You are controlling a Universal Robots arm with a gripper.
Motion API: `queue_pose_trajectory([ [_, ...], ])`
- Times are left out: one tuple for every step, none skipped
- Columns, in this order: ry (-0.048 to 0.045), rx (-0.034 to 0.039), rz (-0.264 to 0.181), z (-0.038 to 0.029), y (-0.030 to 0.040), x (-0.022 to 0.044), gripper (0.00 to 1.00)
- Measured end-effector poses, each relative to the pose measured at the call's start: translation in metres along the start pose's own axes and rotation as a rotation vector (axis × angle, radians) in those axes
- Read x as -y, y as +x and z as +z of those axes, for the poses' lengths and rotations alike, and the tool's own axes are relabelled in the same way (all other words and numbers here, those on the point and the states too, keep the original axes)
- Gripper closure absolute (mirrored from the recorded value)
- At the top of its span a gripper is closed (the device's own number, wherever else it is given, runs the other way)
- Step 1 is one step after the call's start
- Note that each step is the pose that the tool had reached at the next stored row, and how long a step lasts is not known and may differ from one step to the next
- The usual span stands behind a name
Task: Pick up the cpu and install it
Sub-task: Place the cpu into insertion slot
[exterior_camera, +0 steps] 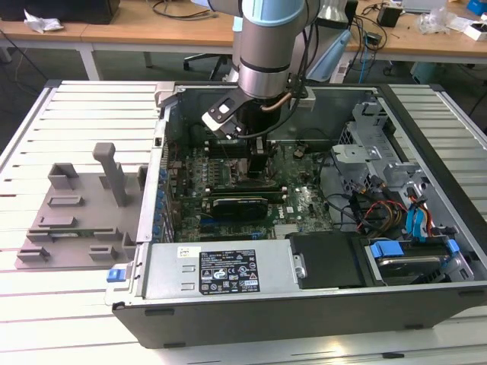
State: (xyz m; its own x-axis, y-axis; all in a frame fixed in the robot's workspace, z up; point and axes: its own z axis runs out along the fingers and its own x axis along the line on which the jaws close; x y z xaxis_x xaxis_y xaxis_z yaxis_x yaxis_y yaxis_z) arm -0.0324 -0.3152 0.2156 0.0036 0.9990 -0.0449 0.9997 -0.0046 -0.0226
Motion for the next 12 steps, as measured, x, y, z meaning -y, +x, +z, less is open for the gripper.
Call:
queue_pose_trajectory([
  [0.0001,0.0,0.0,0.0008,0.0004,0.0,0.45],
  [0.0,-0.0001,0.0,0.0018,0.0018,-0.0001,0.45],
  [0.0,-0.0001,0.0,0.0038,0.0035,-0.0002,0.45],
  [0.0002,0.0003,0.001,0.0071,0.0042,-0.0002,0.45],
  [0.0001,0.0003,0.001,0.0085,0.0044,-0.0003,0.45],
  [0.0001,0.0003,0.001,0.0095,0.0046,-0.0003,0.45],
  [0.0001,0.0003,0.001,0.0108,0.0048,-0.0003,0.45],
  [0.0001,0.0003,0.001,0.0124,0.0054,-0.0003,0.45],
  [0.0001,0.0004,0.001,0.0134,0.0059,-0.0003,0.45],
  [0.0001,0.0003,0.001,0.014,0.0063,-0.0004,0.45],
  [0.0001,0.0004,0.001,0.0148,0.0069,-0.0004,0.45],
  [0.0001,0.0003,0.001,0.0154,0.0072,-0.0004,0.45],
])
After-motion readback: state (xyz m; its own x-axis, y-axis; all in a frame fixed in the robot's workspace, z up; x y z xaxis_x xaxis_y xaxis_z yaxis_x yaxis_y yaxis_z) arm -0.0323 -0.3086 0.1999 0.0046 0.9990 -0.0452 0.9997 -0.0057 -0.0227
